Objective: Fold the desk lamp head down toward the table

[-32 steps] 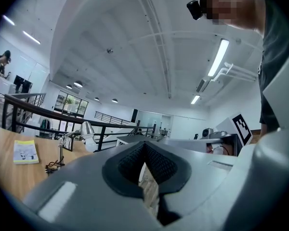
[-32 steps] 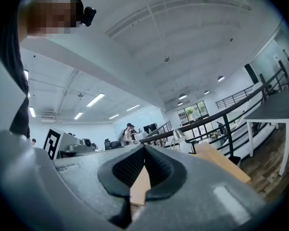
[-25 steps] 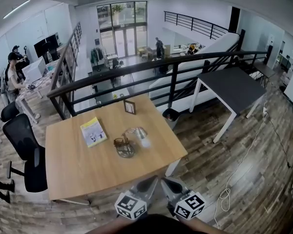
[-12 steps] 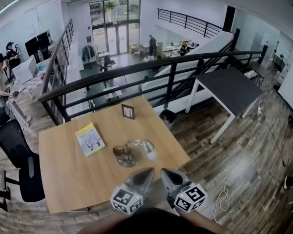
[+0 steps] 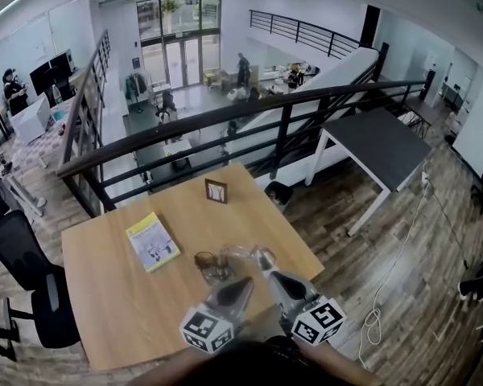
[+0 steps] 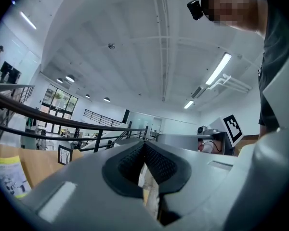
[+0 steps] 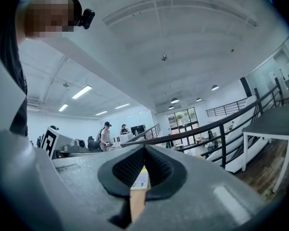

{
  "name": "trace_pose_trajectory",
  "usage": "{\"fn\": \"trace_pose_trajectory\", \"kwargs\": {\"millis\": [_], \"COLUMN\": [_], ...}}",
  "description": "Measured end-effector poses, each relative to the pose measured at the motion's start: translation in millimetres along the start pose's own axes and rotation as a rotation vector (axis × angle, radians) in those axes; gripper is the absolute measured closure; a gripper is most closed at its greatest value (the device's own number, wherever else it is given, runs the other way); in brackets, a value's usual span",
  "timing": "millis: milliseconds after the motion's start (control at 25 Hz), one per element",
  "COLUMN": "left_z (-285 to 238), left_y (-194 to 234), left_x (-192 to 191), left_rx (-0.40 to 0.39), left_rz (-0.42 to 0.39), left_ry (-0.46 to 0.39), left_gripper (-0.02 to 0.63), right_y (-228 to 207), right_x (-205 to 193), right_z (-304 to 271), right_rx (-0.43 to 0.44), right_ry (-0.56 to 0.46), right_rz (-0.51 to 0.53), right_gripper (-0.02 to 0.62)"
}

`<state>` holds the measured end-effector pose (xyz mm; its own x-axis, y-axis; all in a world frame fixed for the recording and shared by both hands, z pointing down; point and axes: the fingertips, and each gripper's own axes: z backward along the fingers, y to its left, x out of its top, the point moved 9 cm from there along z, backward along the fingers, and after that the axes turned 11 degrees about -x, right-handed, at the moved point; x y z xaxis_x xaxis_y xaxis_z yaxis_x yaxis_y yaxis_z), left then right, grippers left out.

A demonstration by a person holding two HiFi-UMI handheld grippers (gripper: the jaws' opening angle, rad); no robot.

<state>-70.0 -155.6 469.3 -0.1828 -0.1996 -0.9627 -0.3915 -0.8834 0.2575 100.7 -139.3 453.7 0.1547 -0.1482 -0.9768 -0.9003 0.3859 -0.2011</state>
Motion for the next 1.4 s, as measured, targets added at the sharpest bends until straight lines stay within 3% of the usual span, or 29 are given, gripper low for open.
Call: {"fn": "trace_pose_trajectory", "kwargs": {"millis": [200,400,520,880,1400], "left_z": [2.6,4.1,1.9,-13.9,-21.9], "left_y": [14.3,32.9,40.8,57.1,58.3], "left_x": [3.6,3.0,-0.2,-8.7,-21.9], "left_rx": [0.023,0.081,0.111,0.177,0.222], "left_rz": [0.004,0.019,0.037,0.079,0.131], "left_ry": [0.001,0.005,0.01,0.017,0.035], "left_gripper": [0.604,0.604,0.604,0.604,0.604], "right_y": [-12.1,-27.9,-34.6,-39.4,-46.4], "right_x": [3.0,-0.9,-5.9,-17.0,-20.5], "right_z": [-16.8,-41.1,-55.9,-82.5,-86.1], "right_rx": [0.006,0.048,0.08,0.224,0.279], "right_ry": [0.026,0.092,0.155,0.299,0.348], "right_rz": [0.031,0.084,0.113,0.193,0.234], "right_gripper": [0.591,0.549,0.483,0.368,0.371]}}
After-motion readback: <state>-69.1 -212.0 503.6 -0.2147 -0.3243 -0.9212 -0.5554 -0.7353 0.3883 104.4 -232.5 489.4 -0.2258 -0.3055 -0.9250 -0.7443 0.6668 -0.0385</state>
